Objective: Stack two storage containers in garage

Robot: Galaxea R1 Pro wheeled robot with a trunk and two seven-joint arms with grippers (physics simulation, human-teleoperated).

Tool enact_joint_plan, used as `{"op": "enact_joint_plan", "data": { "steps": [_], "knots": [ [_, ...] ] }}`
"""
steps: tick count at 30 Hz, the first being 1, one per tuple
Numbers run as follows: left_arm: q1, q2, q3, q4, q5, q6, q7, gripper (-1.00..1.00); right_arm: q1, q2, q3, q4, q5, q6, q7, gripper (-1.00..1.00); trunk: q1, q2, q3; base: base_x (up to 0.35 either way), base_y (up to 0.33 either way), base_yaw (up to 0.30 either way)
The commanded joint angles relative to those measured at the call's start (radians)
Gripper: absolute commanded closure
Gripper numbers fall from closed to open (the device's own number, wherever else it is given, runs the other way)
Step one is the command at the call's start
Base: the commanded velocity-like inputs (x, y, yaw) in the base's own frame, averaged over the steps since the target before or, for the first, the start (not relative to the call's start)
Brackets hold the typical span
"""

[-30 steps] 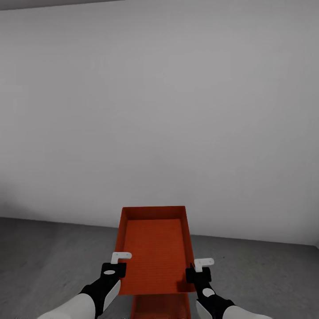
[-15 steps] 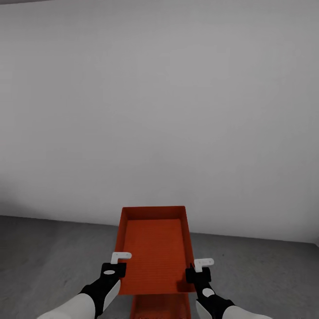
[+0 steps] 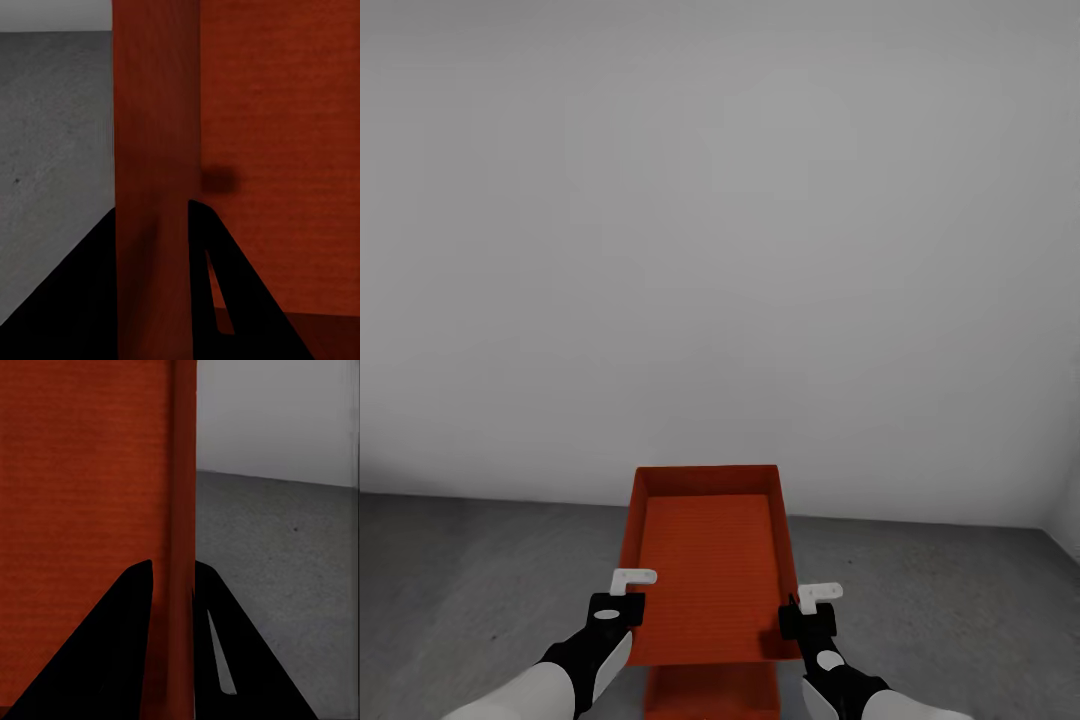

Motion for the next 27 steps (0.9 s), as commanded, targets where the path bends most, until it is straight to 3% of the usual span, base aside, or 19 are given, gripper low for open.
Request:
{"op": "enact_joint_plan", "data": {
  "steps": [1, 8, 27],
  "knots": [
    [-0.001, -0.009, 0.026, -0.045, 0.063, 0.003, 0.001, 1.0, 0.0, 0.0, 0.018, 0.001, -0.004, -0.001, 0.005, 1.0, 0.0, -0.001, -0.003, 0.0, 0.0, -0.166],
    [-0.001, -0.009, 0.026, -0.046, 0.063, 0.003, 0.001, 1.0, 0.0, 0.0, 0.018, 0.001, -0.004, -0.001, 0.005, 1.0, 0.0, -0.001, -0.008, 0.0, 0.0, -0.102],
    [-0.001, -0.009, 0.026, -0.046, 0.063, 0.003, 0.001, 1.0, 0.0, 0.0, 0.018, 0.001, -0.004, 0.001, 0.006, 1.0, 0.0, -0.001, -0.03, 0.0, 0.0, -0.004]
  ]
}}
